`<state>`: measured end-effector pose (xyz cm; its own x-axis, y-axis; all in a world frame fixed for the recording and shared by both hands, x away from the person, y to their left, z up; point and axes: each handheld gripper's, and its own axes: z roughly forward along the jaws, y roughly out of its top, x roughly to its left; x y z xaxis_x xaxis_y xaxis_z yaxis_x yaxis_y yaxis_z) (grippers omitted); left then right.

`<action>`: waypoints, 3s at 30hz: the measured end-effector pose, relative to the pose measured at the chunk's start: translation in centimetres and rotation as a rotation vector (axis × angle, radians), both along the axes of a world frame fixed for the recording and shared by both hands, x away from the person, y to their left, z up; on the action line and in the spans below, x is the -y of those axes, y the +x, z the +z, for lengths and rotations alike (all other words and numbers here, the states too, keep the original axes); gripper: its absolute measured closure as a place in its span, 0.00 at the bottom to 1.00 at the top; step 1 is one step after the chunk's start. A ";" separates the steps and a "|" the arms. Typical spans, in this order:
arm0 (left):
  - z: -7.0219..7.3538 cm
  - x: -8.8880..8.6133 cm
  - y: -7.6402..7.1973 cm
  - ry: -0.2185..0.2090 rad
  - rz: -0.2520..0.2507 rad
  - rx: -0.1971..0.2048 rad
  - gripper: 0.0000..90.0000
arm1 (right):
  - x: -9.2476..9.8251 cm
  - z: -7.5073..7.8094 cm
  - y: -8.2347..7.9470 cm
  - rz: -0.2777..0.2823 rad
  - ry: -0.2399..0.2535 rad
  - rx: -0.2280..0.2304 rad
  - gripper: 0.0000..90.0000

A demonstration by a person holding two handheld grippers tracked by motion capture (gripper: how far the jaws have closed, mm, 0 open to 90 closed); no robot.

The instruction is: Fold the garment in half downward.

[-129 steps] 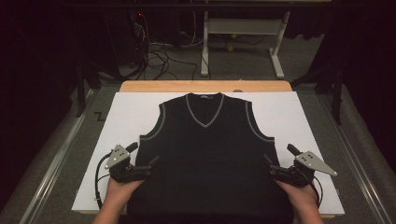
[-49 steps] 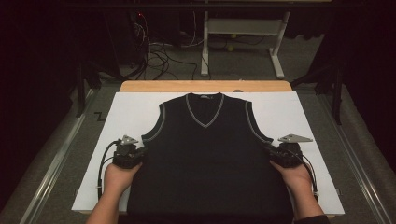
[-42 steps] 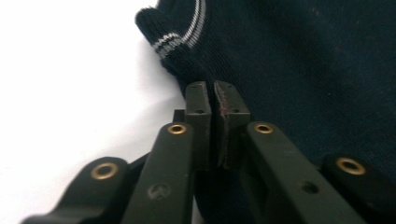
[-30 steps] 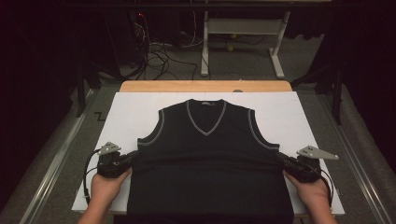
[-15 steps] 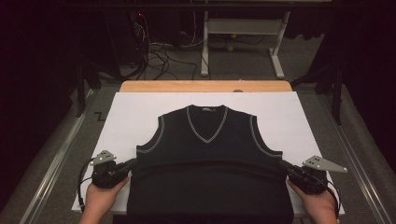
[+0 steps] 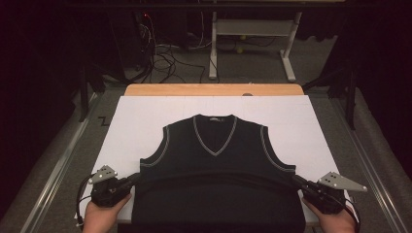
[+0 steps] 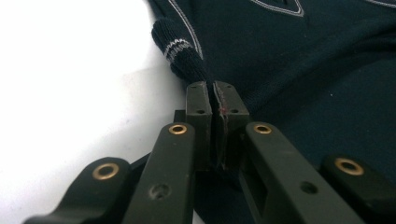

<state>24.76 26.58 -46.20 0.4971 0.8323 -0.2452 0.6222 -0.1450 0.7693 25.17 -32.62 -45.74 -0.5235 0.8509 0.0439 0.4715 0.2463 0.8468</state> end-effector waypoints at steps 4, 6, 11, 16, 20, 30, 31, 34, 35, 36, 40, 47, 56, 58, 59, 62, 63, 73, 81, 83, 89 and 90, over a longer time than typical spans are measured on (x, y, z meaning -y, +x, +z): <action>-0.2 0.1 -0.4 0.015 -0.007 -0.008 0.91 | 0.1 0.0 -0.6 0.004 0.000 -0.001 0.95; -0.2 0.1 -0.7 0.016 -0.008 -0.012 0.91 | 0.2 0.0 -0.9 0.004 0.002 -0.002 0.95; -0.2 0.2 -1.5 0.046 -0.013 -0.012 0.91 | 0.4 -0.1 -1.5 0.004 0.005 -0.007 0.95; -0.3 0.4 -1.9 0.074 -0.014 -0.011 0.91 | 0.5 -0.2 -1.9 0.006 0.006 -0.015 0.95; -0.4 0.4 -1.8 0.076 -0.015 -0.015 0.91 | 0.4 -0.2 -1.8 0.010 0.006 -0.016 0.94; -0.9 -0.1 -1.5 0.043 0.012 -0.006 0.70 | 0.6 -0.3 -1.5 -0.002 0.040 -0.018 0.76; -0.9 -0.1 -1.5 0.040 0.021 -0.006 0.65 | 0.7 -0.3 -1.4 -0.004 0.046 -0.016 0.73; -1.0 -0.2 -1.3 0.021 0.032 0.000 0.55 | 0.7 -0.3 -1.2 -0.022 0.057 -0.013 0.61; -1.0 -0.2 -1.2 0.016 0.034 0.003 0.52 | 0.7 -0.3 -1.1 -0.027 0.059 -0.011 0.58; -1.0 -0.2 -1.2 0.012 0.034 0.008 0.50 | 0.7 -0.3 -1.1 -0.029 0.059 -0.006 0.55; -1.2 -0.3 -0.7 -0.071 0.004 0.014 0.41 | 0.4 -0.2 -0.6 -0.037 0.076 0.016 0.42; -1.0 0.6 0.7 -0.048 0.037 0.054 0.24 | -0.7 0.0 0.9 -0.041 0.084 0.048 0.23; -0.9 1.3 2.4 -0.022 0.015 0.073 0.01 | -2.4 0.2 3.4 -0.074 0.041 0.081 0.00; -0.8 1.3 2.8 -0.022 0.004 0.072 0.00 | -2.7 0.4 3.9 -0.080 0.036 0.094 0.00; -0.7 1.3 3.0 -0.027 0.000 0.075 0.00 | -2.8 0.5 4.1 -0.079 0.036 0.095 0.00; -0.6 1.5 3.7 -0.011 -0.008 0.081 0.00 | -3.1 0.7 4.8 -0.076 0.021 0.097 0.00; -0.5 1.7 4.0 -0.011 -0.009 0.078 0.00 | -3.2 0.6 5.0 -0.075 0.020 0.094 0.00; 1.3 2.3 7.3 -0.035 0.016 0.131 0.00 | -3.4 1.8 7.6 -0.078 0.001 0.111 0.00; 1.9 3.7 8.8 -0.001 -0.014 0.160 0.00 | -4.1 1.6 9.4 -0.078 -0.008 0.101 0.00; 2.0 4.0 9.2 0.025 -0.002 0.168 0.00 | -4.2 1.6 9.9 -0.076 -0.019 0.095 0.00; 2.3 4.4 10.7 -0.001 0.014 0.121 0.00 | -4.7 2.0 11.2 -0.081 -0.029 0.092 0.00; 2.4 4.5 10.9 -0.004 0.022 0.120 0.00 | -4.8 2.1 11.4 -0.081 -0.025 0.092 0.00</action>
<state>35.68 22.10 -43.78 0.5046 0.8424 -0.1889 0.5288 -0.1286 0.8389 36.57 -27.83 -43.65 -0.4534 0.8910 -0.0224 0.4114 0.2316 0.8815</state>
